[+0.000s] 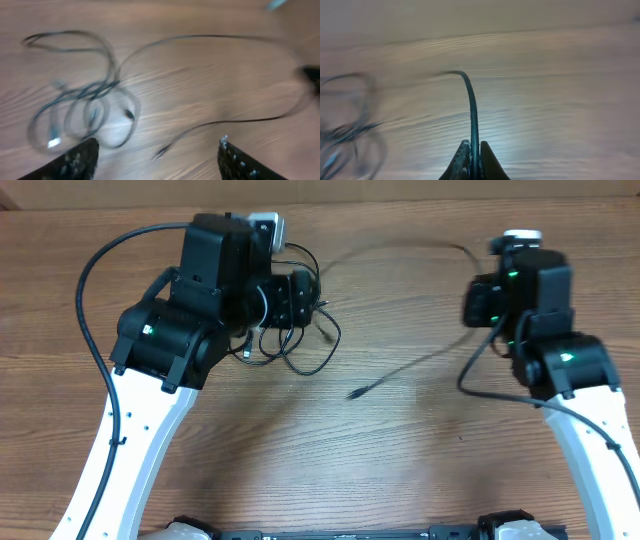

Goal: Untangle cables

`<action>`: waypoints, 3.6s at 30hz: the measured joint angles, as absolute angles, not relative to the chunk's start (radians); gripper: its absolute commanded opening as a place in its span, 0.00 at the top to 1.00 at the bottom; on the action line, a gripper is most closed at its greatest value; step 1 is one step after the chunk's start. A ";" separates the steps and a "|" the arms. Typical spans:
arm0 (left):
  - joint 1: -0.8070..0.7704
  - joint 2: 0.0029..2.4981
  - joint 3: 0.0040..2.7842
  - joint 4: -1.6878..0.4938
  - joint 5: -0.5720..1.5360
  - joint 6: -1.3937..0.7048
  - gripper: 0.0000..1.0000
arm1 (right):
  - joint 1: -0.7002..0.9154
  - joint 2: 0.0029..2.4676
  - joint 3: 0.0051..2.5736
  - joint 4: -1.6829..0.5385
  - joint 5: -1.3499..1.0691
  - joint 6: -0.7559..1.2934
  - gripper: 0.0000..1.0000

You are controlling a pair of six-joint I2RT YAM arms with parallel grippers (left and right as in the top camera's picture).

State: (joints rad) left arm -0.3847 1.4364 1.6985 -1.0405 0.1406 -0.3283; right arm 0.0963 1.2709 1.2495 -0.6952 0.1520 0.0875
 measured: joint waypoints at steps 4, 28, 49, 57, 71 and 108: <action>-0.385 1.436 1.699 -1.119 0.030 -0.305 0.24 | -0.043 1.271 1.253 -0.692 0.206 0.100 0.96; -0.385 1.436 1.699 -1.182 -0.095 -0.284 0.23 | -0.485 1.369 1.341 -0.576 0.380 0.214 0.75; -0.368 1.439 1.699 -1.224 -0.196 -0.331 0.07 | -0.339 1.370 1.343 -0.735 -0.325 0.106 0.25; -0.342 1.585 1.699 -1.114 -0.191 -0.332 0.06 | -0.189 1.369 1.344 -0.948 -0.367 0.043 0.20; -0.342 1.979 1.699 -0.659 -0.028 -0.416 0.04 | -0.091 1.368 1.345 -0.999 -0.369 0.026 0.16; -0.525 1.804 1.724 -0.511 0.473 -0.370 0.96 | -0.091 1.368 1.345 -1.007 -0.428 0.019 0.12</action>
State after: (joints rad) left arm -0.5251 1.8038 1.7245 -0.5114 0.4732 -0.3702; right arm -0.0910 1.3678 1.3445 -1.0065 -0.4278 0.0193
